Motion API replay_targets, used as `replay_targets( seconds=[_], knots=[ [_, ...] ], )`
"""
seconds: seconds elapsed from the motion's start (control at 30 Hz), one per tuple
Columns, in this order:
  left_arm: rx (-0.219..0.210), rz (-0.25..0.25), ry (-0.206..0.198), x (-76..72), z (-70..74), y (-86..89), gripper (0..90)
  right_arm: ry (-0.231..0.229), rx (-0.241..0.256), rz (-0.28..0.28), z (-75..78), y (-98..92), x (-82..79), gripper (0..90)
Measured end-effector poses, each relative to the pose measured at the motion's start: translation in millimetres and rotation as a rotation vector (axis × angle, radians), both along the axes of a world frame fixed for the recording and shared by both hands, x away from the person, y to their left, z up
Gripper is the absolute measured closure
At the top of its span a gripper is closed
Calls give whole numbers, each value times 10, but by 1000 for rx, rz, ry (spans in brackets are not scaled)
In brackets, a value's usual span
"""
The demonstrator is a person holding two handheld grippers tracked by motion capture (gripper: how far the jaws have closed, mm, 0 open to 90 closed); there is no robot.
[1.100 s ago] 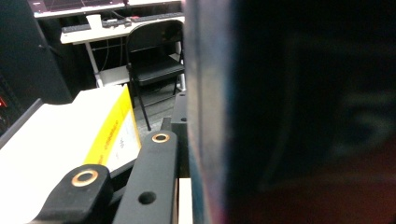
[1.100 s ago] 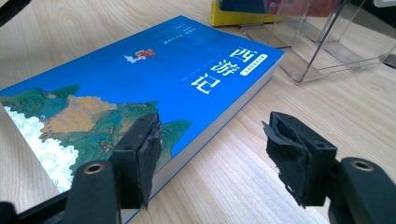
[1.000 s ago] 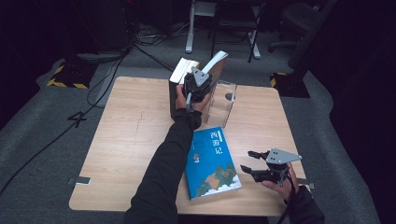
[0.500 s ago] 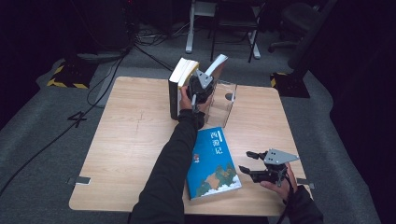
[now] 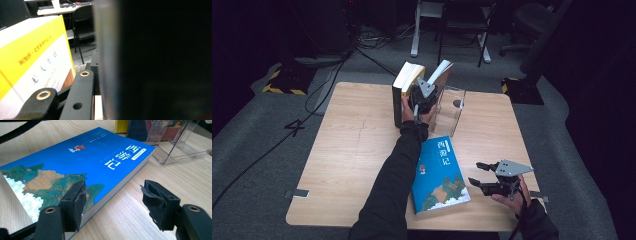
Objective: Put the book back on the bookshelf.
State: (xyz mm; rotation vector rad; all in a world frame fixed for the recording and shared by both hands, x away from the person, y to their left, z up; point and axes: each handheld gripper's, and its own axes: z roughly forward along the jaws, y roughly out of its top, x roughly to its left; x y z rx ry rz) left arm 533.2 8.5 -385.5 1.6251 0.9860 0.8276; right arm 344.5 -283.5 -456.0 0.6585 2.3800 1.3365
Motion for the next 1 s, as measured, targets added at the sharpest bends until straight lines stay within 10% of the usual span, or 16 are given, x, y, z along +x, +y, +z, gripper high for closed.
replay_targets(
  seconds=[0.43, 1.0],
  knots=[
    [34, -23, 6, -216, 23, 159, 634, 6, -3, -11, -4, -39, 4, 356],
    [56, -90, 93, -500, -402, 352, 475, 27, -29, 4, -58, 18, 12, 354]
  ],
)
